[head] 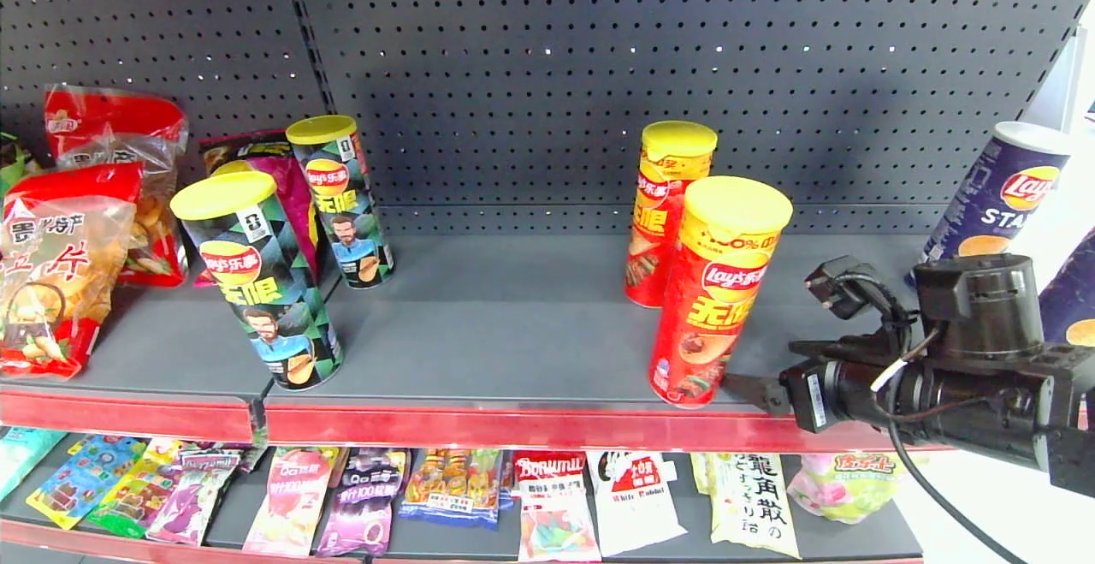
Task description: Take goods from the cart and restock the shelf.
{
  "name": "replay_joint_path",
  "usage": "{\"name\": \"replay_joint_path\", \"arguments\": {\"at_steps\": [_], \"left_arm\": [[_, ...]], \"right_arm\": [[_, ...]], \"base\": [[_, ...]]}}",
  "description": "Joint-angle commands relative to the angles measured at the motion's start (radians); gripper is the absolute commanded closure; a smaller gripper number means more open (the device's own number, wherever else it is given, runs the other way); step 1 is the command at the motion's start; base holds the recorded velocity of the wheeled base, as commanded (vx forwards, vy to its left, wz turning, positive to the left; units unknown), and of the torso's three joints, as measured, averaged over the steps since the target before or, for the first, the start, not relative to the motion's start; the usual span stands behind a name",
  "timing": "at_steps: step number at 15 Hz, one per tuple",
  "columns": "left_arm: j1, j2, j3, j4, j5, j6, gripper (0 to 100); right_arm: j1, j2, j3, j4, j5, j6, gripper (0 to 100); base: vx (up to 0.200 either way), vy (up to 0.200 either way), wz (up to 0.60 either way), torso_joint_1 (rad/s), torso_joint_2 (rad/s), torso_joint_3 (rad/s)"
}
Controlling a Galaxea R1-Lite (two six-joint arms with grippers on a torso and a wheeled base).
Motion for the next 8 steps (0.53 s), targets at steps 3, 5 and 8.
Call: {"name": "replay_joint_path", "arguments": {"at_steps": [3, 5, 8], "left_arm": [[0.000, 0.003, 0.000, 0.000, 0.000, 0.000, 0], [0.000, 0.003, 0.000, 0.000, 0.000, 0.000, 0], [0.000, 0.002, 0.000, 0.000, 0.000, 0.000, 0]], "right_arm": [[0.028, 0.017, -0.002, -0.016, -0.001, -0.002, 0], [0.031, 0.019, -0.003, -0.016, -0.001, -0.002, 0], [0.031, 0.020, -0.011, -0.016, -0.001, -0.002, 0]], "base": [[0.000, 0.000, 0.00, 0.000, 0.00, 0.000], [0.000, 0.000, 0.00, 0.000, 0.00, 0.000], [0.000, 0.000, 0.00, 0.000, 0.00, 0.000]]}}
